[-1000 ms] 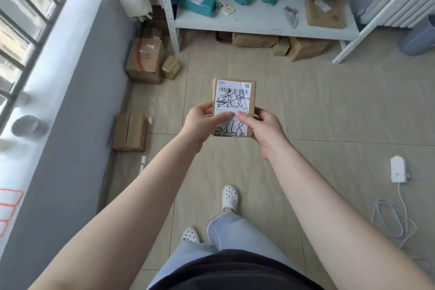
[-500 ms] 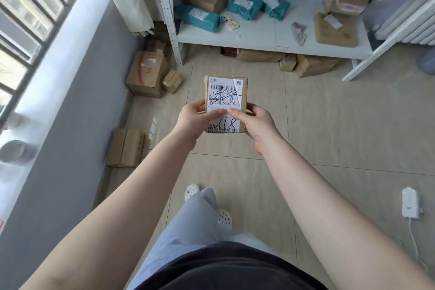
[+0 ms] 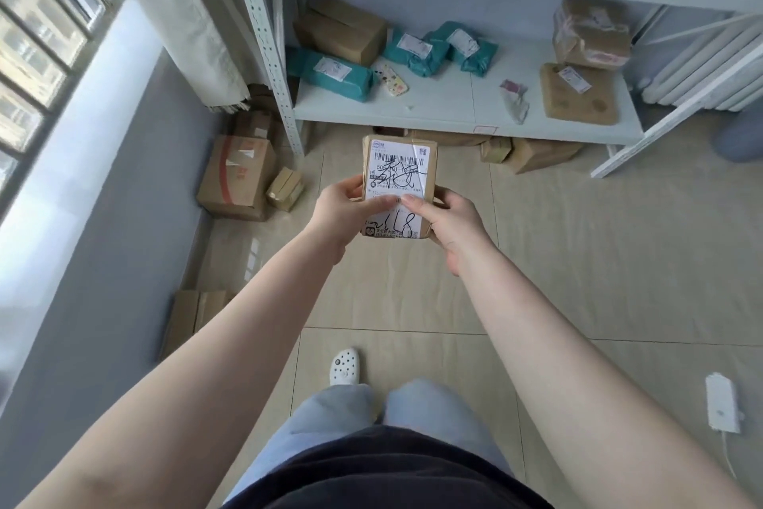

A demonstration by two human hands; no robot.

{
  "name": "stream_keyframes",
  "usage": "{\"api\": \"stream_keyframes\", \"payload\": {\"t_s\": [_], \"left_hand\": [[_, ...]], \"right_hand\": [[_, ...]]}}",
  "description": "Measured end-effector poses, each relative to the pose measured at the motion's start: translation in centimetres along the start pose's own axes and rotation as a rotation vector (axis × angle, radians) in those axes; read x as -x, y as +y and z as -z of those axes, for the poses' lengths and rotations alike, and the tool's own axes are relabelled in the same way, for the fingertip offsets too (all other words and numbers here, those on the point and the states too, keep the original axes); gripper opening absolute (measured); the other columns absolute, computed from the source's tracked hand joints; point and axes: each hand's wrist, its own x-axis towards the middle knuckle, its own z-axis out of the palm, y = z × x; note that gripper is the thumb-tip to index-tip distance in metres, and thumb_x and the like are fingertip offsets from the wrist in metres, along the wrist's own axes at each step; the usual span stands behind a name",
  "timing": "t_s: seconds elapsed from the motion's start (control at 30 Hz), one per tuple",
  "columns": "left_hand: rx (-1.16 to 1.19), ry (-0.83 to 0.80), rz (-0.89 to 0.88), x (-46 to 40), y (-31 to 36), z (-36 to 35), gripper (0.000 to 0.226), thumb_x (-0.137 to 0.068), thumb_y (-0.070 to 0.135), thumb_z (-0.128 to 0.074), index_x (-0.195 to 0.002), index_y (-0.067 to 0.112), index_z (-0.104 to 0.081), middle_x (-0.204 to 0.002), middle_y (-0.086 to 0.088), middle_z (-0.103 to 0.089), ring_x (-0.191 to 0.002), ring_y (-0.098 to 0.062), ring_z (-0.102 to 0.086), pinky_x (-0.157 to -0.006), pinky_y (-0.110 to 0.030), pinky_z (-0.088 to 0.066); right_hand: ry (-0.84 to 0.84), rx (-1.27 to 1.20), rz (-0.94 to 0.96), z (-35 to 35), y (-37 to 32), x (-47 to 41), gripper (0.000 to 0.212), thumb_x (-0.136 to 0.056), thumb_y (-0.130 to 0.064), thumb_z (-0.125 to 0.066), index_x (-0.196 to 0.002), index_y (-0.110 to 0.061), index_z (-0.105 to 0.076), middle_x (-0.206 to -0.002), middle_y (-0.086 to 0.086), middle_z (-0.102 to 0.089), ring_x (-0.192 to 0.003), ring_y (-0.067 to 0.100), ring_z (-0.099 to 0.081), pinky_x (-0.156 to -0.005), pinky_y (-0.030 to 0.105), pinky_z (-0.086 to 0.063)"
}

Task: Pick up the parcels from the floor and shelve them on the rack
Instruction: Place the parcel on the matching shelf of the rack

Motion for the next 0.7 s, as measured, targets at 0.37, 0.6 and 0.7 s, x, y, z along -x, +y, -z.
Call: {"api": "stream_keyframes", "payload": {"t_s": [0.37, 0.6, 0.7], "left_hand": [[-0.016, -0.009, 0.019, -12.2, 5.2, -1.3, 0.041, -0.080, 0.008, -0.077, -0.120, 0.012, -0.068, -0.095, 0.003, -0.073, -0.069, -0.001, -0.070, -0.058, -0.008, -0.053], [-0.028, 0.036, 0.036, -20.1, 9.4, -3.7, 0.038, -0.081, 0.007, -0.075, -0.119, 0.010, -0.067, -0.092, 0.005, -0.072, -0.058, 0.007, -0.067, -0.052, -0.006, -0.049], [0.007, 0.076, 0.026, -22.6, 11.0, -4.4, 0.037, -0.082, 0.006, -0.075, -0.118, 0.010, -0.067, -0.090, 0.007, -0.072, -0.059, 0.009, -0.067, -0.053, -0.006, -0.049]], "right_hand": [[0.010, -0.022, -0.013, 0.6, -5.7, -11.1, 0.025, -0.080, -0.015, -0.074, -0.103, -0.020, -0.067, -0.095, -0.003, -0.074, -0.087, 0.017, -0.071, -0.085, 0.031, -0.055], [-0.028, -0.003, -0.026, 2.4, -10.0, -20.3, 0.026, -0.078, -0.017, -0.076, -0.102, -0.020, -0.068, -0.094, -0.004, -0.075, -0.086, 0.014, -0.071, -0.091, 0.036, -0.054], [-0.047, 0.049, -0.020, 2.9, -12.1, -23.5, 0.039, -0.076, -0.019, -0.077, -0.113, -0.016, -0.068, -0.105, 0.001, -0.075, -0.096, 0.019, -0.071, -0.088, 0.035, -0.054]]}}
